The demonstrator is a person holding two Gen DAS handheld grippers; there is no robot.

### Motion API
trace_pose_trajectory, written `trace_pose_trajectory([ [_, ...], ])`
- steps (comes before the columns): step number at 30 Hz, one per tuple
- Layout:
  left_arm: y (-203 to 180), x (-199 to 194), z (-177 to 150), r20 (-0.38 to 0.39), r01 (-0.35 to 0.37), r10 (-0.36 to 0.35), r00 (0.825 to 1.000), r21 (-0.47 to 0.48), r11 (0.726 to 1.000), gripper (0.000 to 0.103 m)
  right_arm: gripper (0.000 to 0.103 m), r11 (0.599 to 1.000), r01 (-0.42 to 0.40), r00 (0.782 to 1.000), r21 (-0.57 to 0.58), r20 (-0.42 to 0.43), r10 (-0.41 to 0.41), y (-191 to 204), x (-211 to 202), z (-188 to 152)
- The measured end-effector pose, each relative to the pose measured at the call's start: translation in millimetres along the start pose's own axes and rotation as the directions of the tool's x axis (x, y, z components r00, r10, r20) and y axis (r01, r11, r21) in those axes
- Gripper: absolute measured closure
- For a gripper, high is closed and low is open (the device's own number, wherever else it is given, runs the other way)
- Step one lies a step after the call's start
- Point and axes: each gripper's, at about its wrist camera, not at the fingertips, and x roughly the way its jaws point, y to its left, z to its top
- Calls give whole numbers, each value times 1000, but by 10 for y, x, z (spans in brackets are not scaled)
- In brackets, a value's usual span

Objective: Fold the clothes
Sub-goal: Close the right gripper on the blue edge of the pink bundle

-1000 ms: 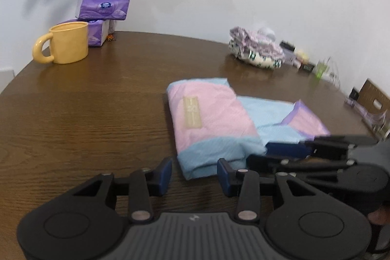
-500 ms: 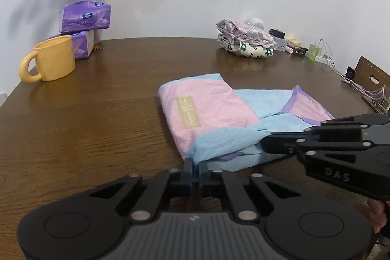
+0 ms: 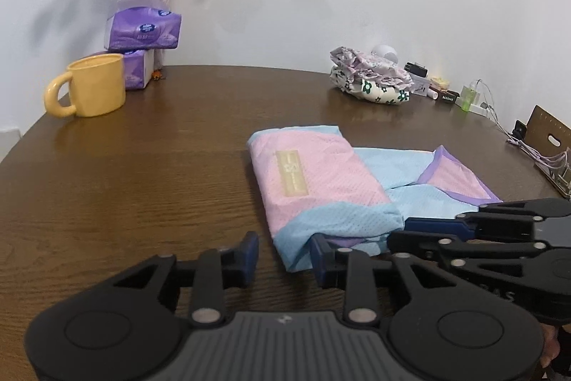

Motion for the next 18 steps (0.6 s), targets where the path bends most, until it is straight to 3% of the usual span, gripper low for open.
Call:
trace_pose_trajectory([
  [2,1,10,-5,4,2,-2,1000,-15,1000,77,86,1000,0,1000,0,0,0,2,0,0],
  [6,25,-15,-30,31,14,-13,999,-46,999,100,82,1000,-1,1000,0,0,1,6,0,0],
  [9,52,-36,-40,49,23,-20,999,-73,997,101,81,1000,-1,1000,0,0,1,8,0,0],
  [13,82,-35,-57,52,17,-12,999,-92,996,103,100,1000,-1,1000,0,0,1,12,0,0],
  [18,98,-55,-86,60,7,-1,998,-111,994,103,102,1000,-2,1000,-1,0,2,17,1,0],
])
